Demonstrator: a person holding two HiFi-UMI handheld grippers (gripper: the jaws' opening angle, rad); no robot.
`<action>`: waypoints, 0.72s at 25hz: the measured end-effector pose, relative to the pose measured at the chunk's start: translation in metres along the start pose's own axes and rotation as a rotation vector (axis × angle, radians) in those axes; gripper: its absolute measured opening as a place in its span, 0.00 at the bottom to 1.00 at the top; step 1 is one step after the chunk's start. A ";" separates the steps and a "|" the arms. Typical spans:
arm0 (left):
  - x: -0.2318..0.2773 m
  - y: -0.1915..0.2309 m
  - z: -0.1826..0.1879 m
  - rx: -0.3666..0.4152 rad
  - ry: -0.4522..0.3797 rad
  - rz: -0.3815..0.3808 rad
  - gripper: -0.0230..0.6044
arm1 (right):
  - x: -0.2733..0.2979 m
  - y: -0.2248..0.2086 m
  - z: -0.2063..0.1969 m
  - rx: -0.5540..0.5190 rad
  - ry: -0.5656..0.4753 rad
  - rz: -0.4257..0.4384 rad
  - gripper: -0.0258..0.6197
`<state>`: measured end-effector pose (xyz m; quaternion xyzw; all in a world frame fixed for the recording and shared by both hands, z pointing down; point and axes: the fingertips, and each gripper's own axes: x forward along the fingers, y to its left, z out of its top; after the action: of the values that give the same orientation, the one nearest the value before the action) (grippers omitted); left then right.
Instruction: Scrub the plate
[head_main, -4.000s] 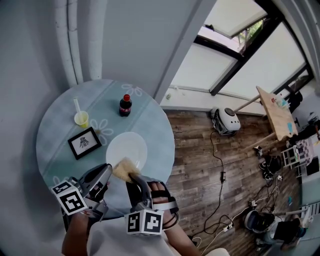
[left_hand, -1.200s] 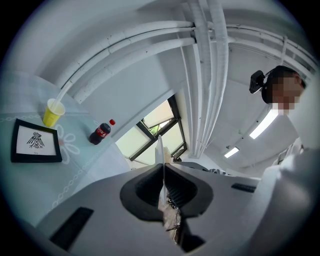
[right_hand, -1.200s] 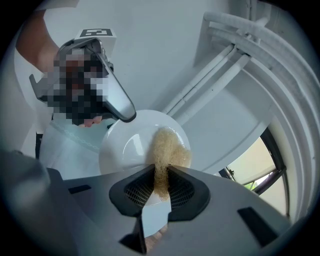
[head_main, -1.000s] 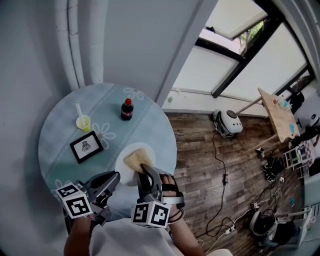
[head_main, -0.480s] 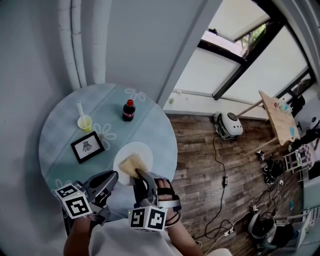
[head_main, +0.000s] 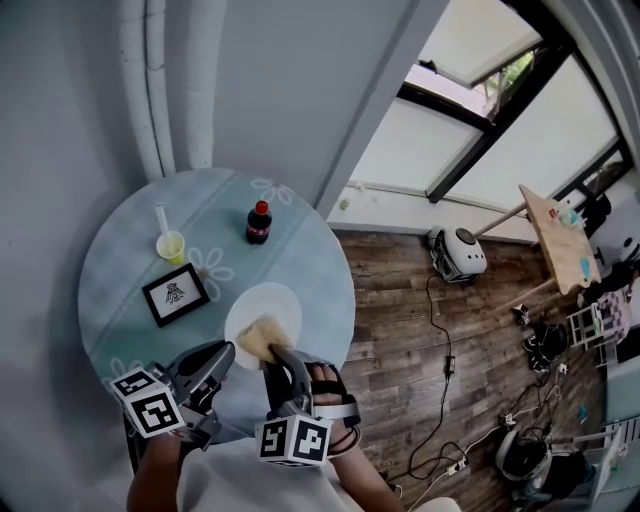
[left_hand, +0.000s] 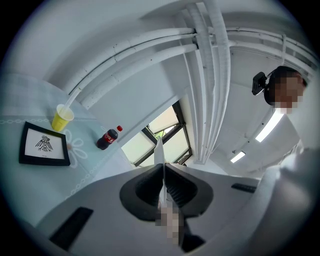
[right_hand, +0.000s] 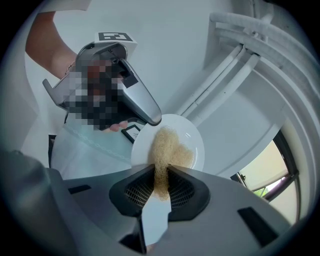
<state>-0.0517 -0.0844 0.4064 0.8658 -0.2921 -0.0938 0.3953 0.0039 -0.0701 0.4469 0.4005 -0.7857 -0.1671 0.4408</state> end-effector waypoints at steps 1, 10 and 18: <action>0.000 0.001 0.000 -0.004 0.000 0.001 0.06 | 0.001 0.001 -0.001 0.000 0.002 0.003 0.14; 0.002 0.004 -0.003 -0.006 -0.004 0.003 0.06 | 0.003 0.005 -0.014 0.011 0.022 0.013 0.14; -0.002 0.002 -0.005 -0.010 0.006 0.001 0.07 | 0.006 0.006 -0.025 0.030 0.045 0.016 0.14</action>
<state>-0.0527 -0.0814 0.4111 0.8639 -0.2906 -0.0927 0.4007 0.0202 -0.0685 0.4677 0.4044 -0.7811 -0.1428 0.4537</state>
